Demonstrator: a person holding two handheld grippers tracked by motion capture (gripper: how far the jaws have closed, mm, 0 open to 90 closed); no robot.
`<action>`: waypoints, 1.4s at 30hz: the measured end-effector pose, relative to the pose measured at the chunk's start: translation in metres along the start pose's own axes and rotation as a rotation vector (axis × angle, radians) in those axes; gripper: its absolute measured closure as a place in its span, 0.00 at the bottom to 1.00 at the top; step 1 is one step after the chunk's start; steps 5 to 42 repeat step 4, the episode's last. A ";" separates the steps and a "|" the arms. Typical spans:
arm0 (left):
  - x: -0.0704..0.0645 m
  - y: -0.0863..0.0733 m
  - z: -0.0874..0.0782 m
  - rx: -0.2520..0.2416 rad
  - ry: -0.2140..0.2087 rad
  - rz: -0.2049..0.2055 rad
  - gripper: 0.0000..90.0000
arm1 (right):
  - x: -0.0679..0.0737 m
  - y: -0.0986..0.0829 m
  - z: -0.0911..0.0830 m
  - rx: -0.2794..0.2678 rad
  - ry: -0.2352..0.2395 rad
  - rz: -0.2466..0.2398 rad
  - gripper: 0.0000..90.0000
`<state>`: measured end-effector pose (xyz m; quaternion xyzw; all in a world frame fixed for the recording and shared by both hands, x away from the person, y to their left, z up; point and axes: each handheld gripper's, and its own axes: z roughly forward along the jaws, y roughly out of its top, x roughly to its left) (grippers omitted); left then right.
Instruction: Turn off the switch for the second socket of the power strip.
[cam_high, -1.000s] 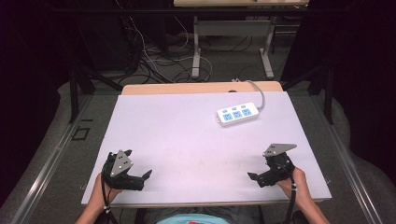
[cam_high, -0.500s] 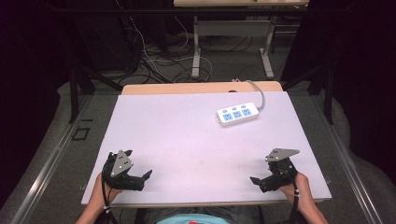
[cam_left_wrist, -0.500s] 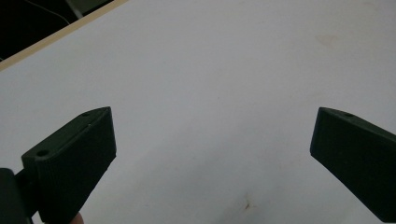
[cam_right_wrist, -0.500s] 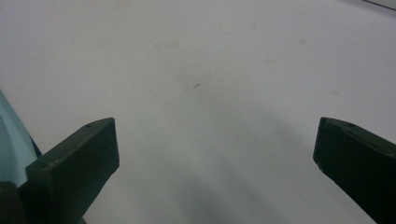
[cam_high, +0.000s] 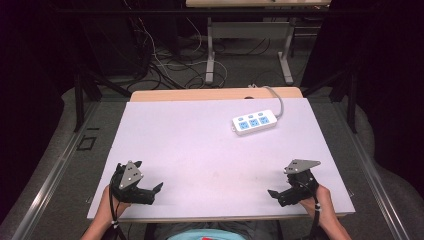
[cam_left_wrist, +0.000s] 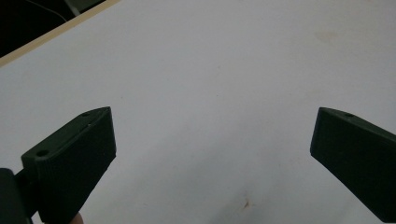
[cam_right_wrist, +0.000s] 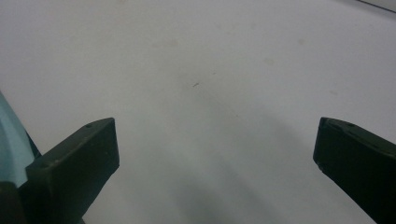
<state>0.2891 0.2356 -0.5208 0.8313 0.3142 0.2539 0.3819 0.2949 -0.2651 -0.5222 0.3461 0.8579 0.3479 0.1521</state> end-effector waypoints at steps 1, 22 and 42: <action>0.001 0.000 0.000 0.004 0.000 0.006 0.00 | 0.000 0.000 0.000 0.001 -0.001 -0.001 0.00; 0.000 0.000 0.001 0.008 -0.007 0.001 0.00 | 0.000 0.000 -0.001 -0.005 -0.009 0.003 0.00; 0.000 0.000 0.001 0.008 -0.007 0.001 0.00 | 0.000 0.000 -0.001 -0.005 -0.009 0.003 0.00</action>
